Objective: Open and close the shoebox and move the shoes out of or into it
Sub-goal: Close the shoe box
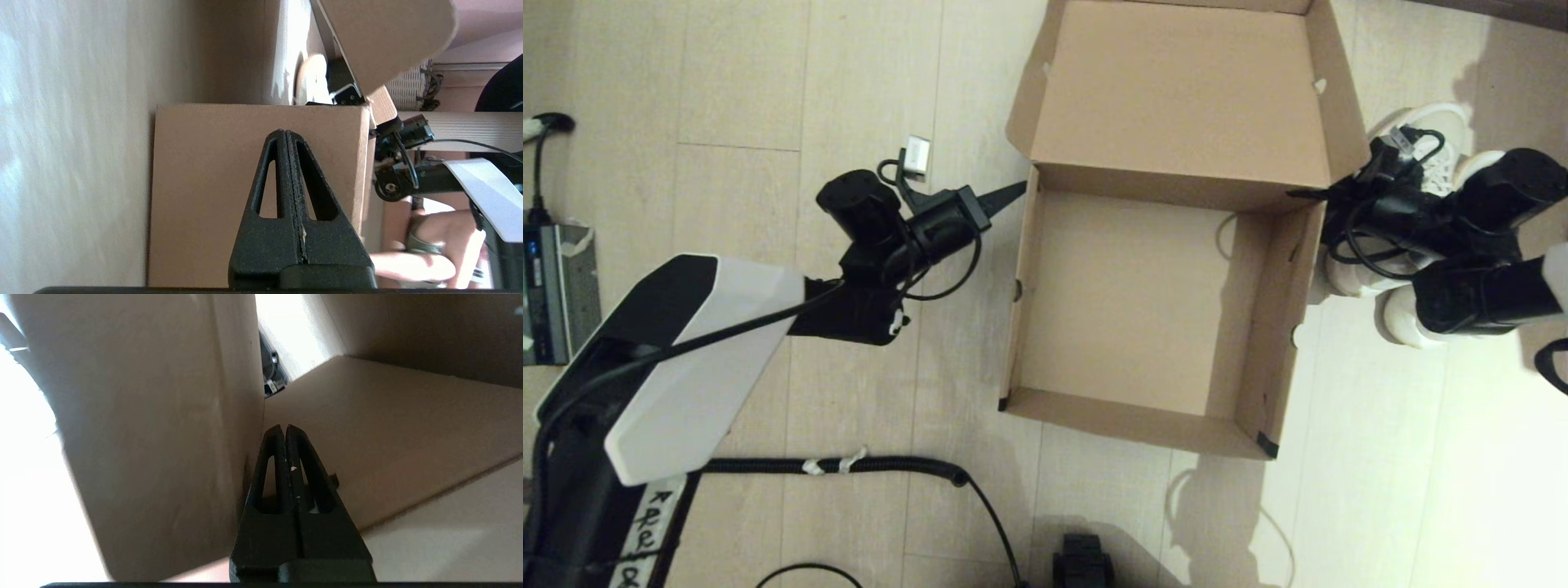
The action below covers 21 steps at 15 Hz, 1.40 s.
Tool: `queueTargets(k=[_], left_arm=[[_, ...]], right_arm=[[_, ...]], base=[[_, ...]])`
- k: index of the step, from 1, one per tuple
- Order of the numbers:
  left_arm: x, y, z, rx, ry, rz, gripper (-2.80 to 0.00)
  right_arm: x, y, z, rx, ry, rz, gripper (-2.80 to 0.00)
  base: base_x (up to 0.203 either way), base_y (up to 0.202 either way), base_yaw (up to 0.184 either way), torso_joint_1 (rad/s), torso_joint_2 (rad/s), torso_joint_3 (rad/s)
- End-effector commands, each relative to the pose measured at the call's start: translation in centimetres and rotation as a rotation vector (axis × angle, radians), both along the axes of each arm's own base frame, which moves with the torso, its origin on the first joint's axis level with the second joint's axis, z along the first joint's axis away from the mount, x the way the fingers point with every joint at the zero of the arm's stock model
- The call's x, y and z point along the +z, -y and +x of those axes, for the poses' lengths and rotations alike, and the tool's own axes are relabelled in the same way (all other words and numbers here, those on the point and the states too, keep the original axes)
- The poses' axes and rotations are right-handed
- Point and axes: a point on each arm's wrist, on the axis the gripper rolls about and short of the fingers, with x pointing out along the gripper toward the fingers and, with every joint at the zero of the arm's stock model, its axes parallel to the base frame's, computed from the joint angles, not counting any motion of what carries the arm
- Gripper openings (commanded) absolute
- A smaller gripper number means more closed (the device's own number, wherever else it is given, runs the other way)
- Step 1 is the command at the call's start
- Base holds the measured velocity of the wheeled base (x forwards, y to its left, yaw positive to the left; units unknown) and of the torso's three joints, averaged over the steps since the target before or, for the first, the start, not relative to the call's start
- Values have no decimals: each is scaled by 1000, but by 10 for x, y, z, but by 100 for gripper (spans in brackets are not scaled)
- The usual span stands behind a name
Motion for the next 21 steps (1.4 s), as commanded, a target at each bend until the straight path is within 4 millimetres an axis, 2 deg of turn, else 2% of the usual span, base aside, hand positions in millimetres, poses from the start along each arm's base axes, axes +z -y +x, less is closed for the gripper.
queueTargets(k=[1, 2, 4, 7, 8, 10, 12, 16, 18, 21], left_arm=[[4, -2, -16, -13, -23, 7, -280], [6, -3, -24, -16, -21, 7, -280], [8, -5, -24, -10, -4, 1, -280], [45, -18, -10, 27, 127, -40, -280], [50, -24, -5, 31, 136, -34, -280], [27, -29, 10, 13, 86, 4, -280], [17, -27, 14, 9, 88, 5, -280], [7, -16, 15, -15, 71, 6, -280], [5, -11, 15, -26, 75, 4, -280], [8, -19, 15, -10, 98, -3, -280]], right_arm=[[1, -1, -11, 12, -13, -5, -280], [-2, -1, -15, 17, -17, -10, -280], [-6, -1, -20, 23, -16, -17, -280], [-6, -1, -20, 23, -16, -17, -280], [-6, -1, -19, 23, -16, -17, -280], [-9, -2, -18, 25, -24, -16, -280], [-9, -4, -17, 29, -23, -16, -280], [-10, -7, -17, 45, -33, -21, -280], [-12, -15, -15, 72, -44, -27, -280], [-19, -25, -10, 103, -62, -31, -280]], base=[[0, 0, 0, 0, 0, 0], [0, 0, 0, 0, 0, 0], [0, 0, 0, 0, 0, 0], [0, 0, 0, 0, 0, 0], [0, 0, 0, 0, 0, 0], [0, 0, 0, 0, 0, 0], [0, 0, 0, 0, 0, 0], [0, 0, 0, 0, 0, 0], [0, 0, 0, 0, 0, 0], [0, 0, 0, 0, 0, 0]])
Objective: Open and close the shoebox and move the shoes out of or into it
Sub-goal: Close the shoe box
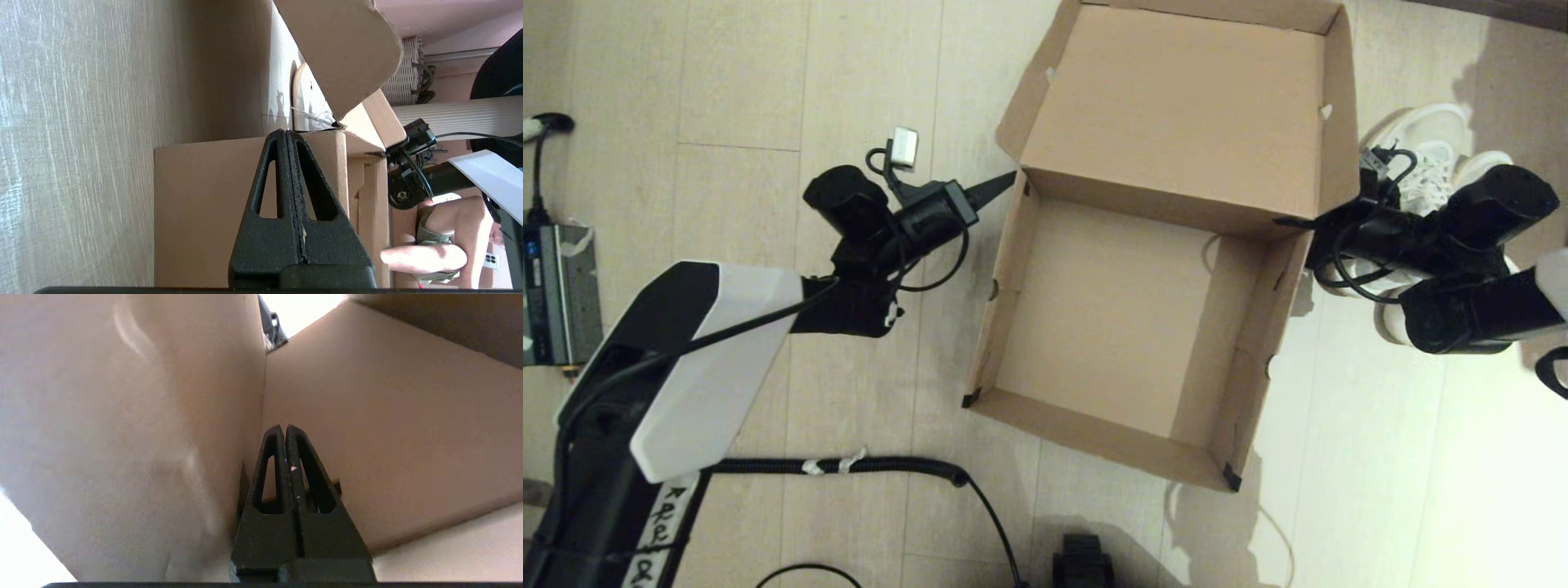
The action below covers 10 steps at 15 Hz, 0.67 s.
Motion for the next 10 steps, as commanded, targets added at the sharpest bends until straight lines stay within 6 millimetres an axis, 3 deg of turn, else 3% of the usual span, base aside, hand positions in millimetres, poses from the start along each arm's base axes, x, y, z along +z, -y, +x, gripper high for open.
queueTargets(k=[1, 6, 10], left_arm=[[0, -5, 1, 6, 2, 0, -280], [4, -5, -2, 12, 64, -16, -280], [11, -11, -20, 22, 29, -10, -280]], right_arm=[[-6, -6, 3, 22, -16, 0, -280], [-11, -6, 8, 22, -20, 0, -280], [-6, 21, 6, -48, 16, -7, -280]], base=[[0, 0, 0, 0, 0, 0], [0, 0, 0, 0, 0, 0], [0, 0, 0, 0, 0, 0]])
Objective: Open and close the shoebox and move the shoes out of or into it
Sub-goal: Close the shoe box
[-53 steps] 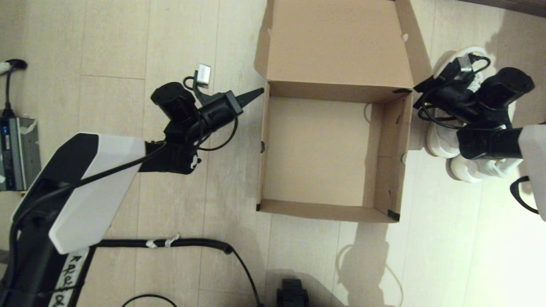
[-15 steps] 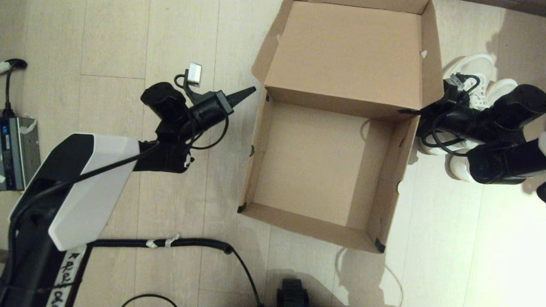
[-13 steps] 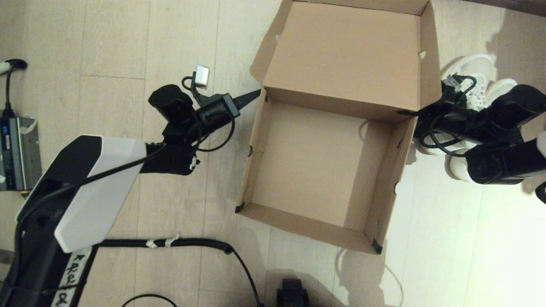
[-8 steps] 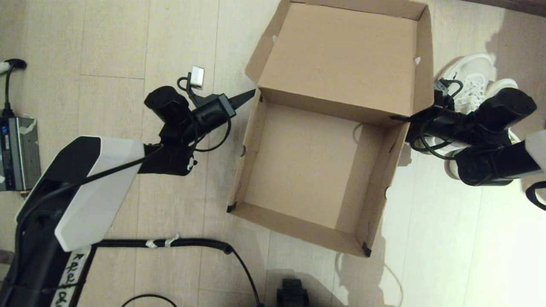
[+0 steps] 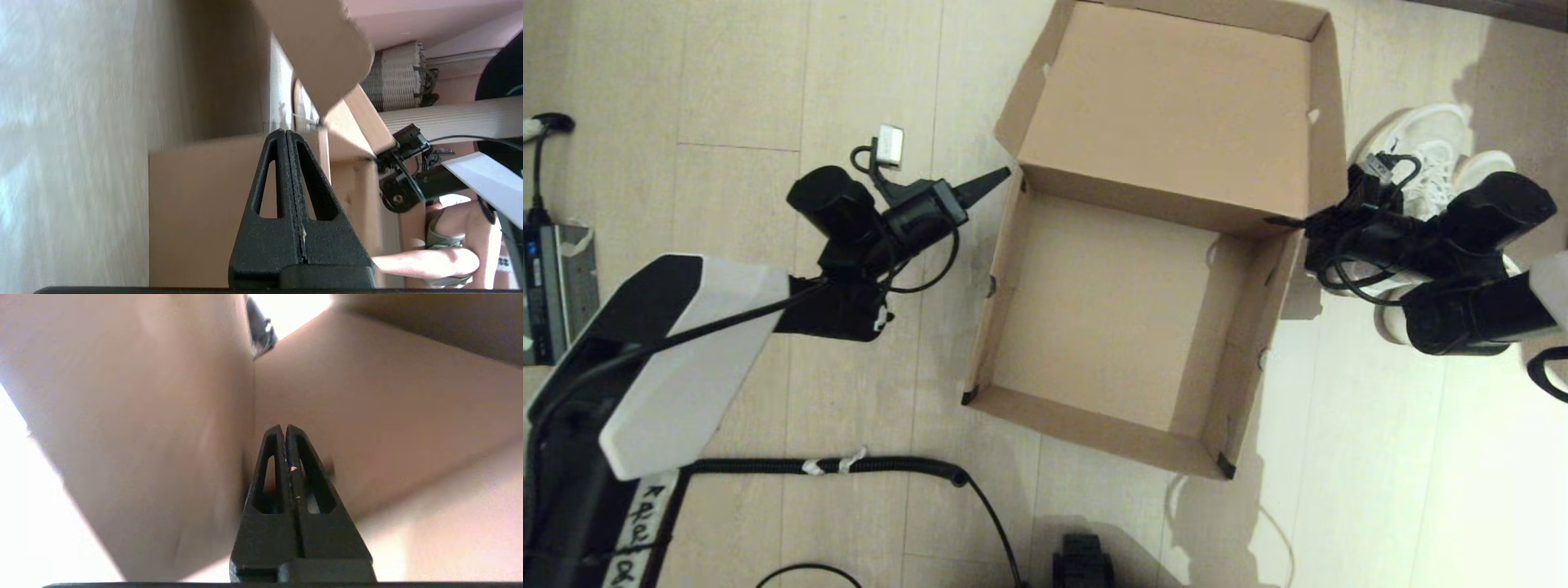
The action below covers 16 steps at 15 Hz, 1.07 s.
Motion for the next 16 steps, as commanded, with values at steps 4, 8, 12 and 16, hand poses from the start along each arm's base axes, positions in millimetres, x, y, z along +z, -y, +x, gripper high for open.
queueTargets(k=[4, 8, 12, 16], left_arm=[[-5, 1, -23, -18, -35, 11, -280], [-19, 1, -38, -25, -73, 23, -280], [-32, 6, -43, -24, -74, 47, -280], [-33, 7, -44, -25, -74, 49, -280]], right_arm=[[-1, 28, -1, -70, 32, -11, -280], [-6, 27, 19, -142, 97, 32, -280], [-11, 21, 40, -223, 175, 14, -280], [-6, 18, 55, -263, 248, 3, -280]], base=[[0, 0, 0, 0, 0, 0], [0, 0, 0, 0, 0, 0], [0, 0, 0, 0, 0, 0], [0, 0, 0, 0, 0, 0]])
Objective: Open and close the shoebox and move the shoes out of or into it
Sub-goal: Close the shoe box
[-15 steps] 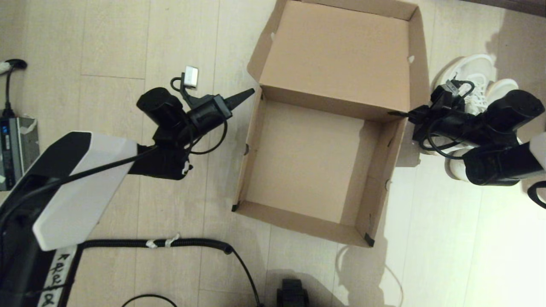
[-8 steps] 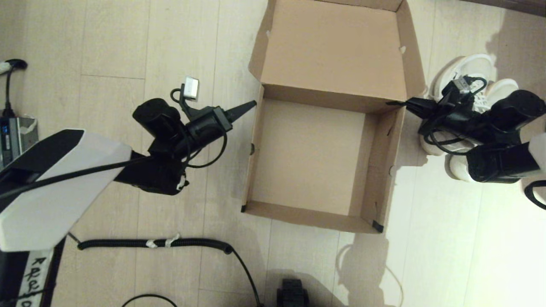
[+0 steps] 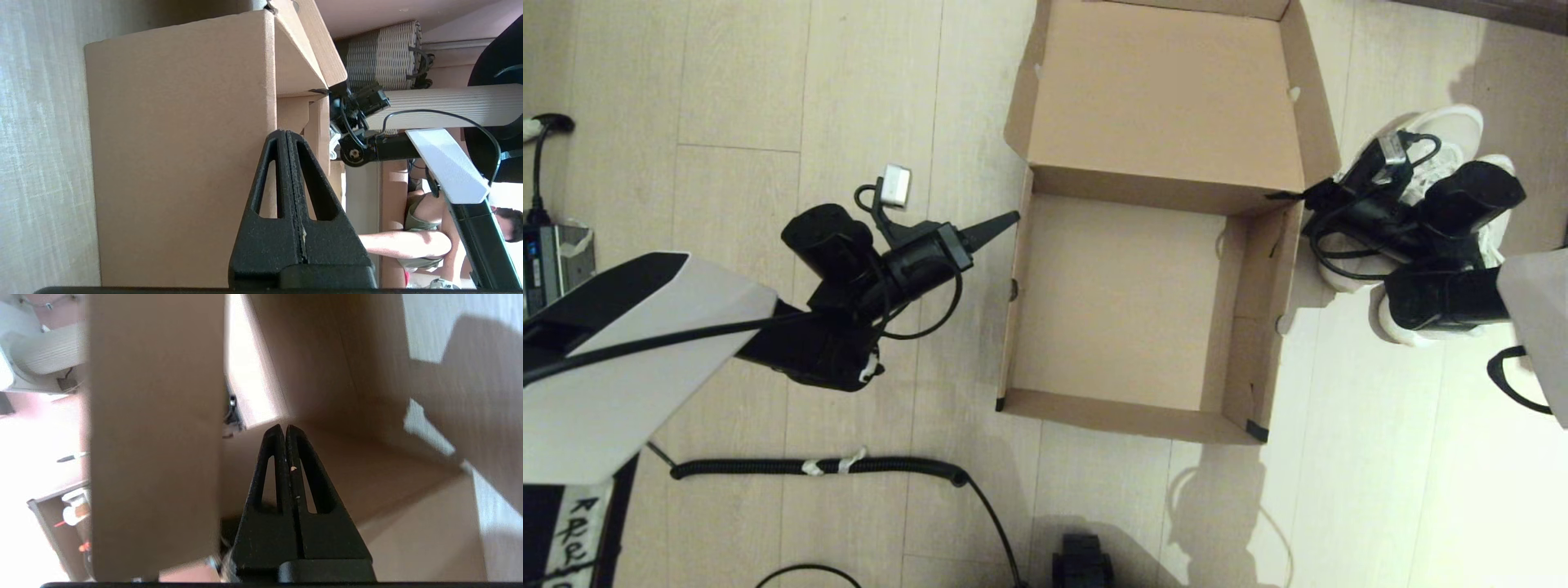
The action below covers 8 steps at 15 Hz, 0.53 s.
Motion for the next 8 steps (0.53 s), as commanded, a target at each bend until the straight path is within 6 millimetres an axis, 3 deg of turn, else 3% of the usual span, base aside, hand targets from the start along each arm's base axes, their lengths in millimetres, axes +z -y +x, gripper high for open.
queueTargets(k=[1, 8], left_arm=[[1, 0, -1, -5, 5, -2, -280], [0, 0, -2, -3, 4, 3, -280]], right_arm=[[-3, 1, 6, 6, 2, 1, -280], [29, 0, -1, -8, 60, 9, -280]], base=[[0, 0, 0, 0, 0, 0], [0, 0, 0, 0, 0, 0]])
